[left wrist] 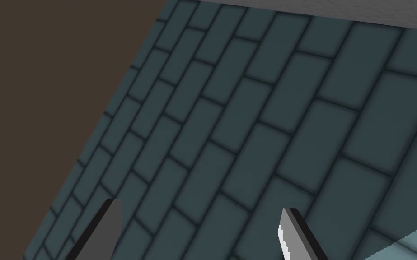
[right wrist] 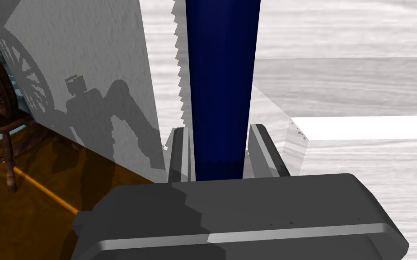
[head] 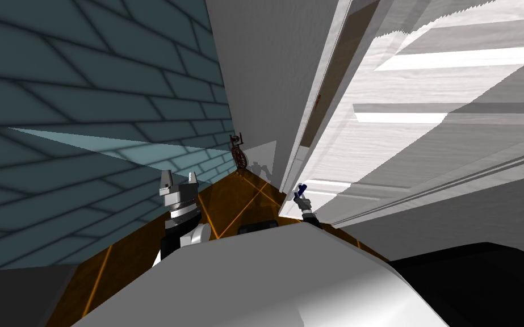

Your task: Pull the door open

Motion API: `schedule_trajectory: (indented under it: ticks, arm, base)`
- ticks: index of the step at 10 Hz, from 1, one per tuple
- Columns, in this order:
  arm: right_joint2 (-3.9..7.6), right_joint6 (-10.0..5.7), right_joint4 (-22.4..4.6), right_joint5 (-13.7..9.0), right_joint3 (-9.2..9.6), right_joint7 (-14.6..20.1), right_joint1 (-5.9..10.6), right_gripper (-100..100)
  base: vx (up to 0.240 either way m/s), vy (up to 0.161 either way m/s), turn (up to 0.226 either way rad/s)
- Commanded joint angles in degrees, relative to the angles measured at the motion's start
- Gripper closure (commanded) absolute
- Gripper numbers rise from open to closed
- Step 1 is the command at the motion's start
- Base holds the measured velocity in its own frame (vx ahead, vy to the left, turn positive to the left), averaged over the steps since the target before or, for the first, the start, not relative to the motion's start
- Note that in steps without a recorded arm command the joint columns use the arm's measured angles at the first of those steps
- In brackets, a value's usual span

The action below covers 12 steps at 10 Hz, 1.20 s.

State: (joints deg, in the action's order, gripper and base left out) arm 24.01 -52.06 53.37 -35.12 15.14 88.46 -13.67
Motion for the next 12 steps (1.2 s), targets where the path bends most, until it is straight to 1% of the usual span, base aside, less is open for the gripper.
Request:
schedule_trajectory:
  ticks: [1, 2, 6, 7, 8, 9, 10, 12]
  arm:
    - [0.0, 0.0, 0.0, 0.0, 0.0, 0.0, 0.0, 100]
    - [0.69, -0.78, 0.1, 0.6, 1.15, 1.0, -0.72, 100]
    - [2.94, -3.15, 0.4, 2.0, 3.58, 3.5, -2.35, 100]
    - [3.7, -3.95, 0.5, 2.4, 4.41, 4.3, -2.9, 100]
    - [4.08, -4.36, 0.5, 2.7, 4.83, 4.7, -3.18, 100]
    - [3.79, -3.79, 0.9, 2.5, 4.44, 4.2, -3.07, 100]
    - [4.51, -5.03, 0.4, 2.9, 5.48, 5.2, -3.53, 100]
    - [5.35, -6.4, -0.1, 3.2, 6.45, 6.1, -3.94, 100]
  base:
    - [-0.116, -0.006, 0.025]
    - [-0.149, -0.017, 0.109]
    - [-0.227, -0.029, 0.102]
    - [-0.219, -0.041, 0.123]
    - [-0.207, -0.02, 0.086]
    - [-0.095, 0.0, 0.014]
    - [-0.137, -0.041, 0.151]
    - [-0.219, -0.046, 0.125]
